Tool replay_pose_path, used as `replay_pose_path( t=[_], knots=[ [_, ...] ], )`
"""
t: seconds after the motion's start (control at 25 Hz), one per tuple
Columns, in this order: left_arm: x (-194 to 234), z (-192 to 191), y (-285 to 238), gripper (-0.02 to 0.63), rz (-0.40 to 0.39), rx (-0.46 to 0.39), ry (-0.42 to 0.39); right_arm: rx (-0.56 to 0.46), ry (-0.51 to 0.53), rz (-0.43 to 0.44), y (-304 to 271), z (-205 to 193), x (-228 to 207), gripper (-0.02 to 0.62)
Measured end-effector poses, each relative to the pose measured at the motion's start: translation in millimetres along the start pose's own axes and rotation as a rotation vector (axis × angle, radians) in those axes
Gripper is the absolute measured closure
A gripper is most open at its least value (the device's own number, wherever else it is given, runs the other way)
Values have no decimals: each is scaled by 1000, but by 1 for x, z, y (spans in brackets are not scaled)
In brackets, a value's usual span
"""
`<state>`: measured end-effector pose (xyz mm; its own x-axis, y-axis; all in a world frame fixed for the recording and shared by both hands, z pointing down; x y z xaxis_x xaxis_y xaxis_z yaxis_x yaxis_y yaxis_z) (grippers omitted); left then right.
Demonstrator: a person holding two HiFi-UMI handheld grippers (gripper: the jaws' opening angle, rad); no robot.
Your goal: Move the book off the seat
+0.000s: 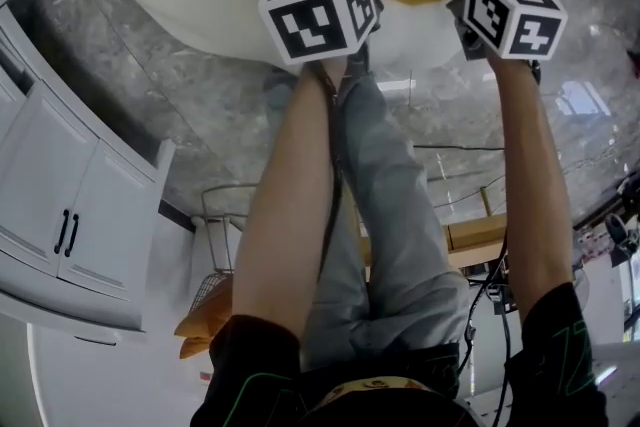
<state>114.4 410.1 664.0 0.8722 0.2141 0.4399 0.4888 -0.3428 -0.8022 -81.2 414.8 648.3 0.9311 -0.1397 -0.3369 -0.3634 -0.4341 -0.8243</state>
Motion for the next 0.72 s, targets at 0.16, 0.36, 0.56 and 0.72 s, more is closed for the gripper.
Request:
replay_pose_path(
  t=[0.16,0.36,0.56,0.72],
  knots=[
    [-7,6,-3,330,3,48,-31,-7,-70,57,-3,-3,1,324],
    [-10,26,18,337,23,57,-176,-37,-168,53,6,-8,16,330],
    [-22,34,42,334,0,87,-292,-90,-254,34,34,-17,31,331],
    [-39,53,56,331,-56,99,-479,-155,-329,-27,62,-21,43,333]
  ],
)
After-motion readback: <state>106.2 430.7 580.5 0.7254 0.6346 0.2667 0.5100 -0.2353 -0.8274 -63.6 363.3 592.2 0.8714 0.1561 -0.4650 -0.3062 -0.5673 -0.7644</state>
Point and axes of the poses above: the fingertips, and each gripper's own axes: y backward along the fingers, x to its left, z out of its top, the point moved 8 cm from there along y, backward along the fingers, and after that the axes turned 7 degrees about -y, right-handed, at the moved point
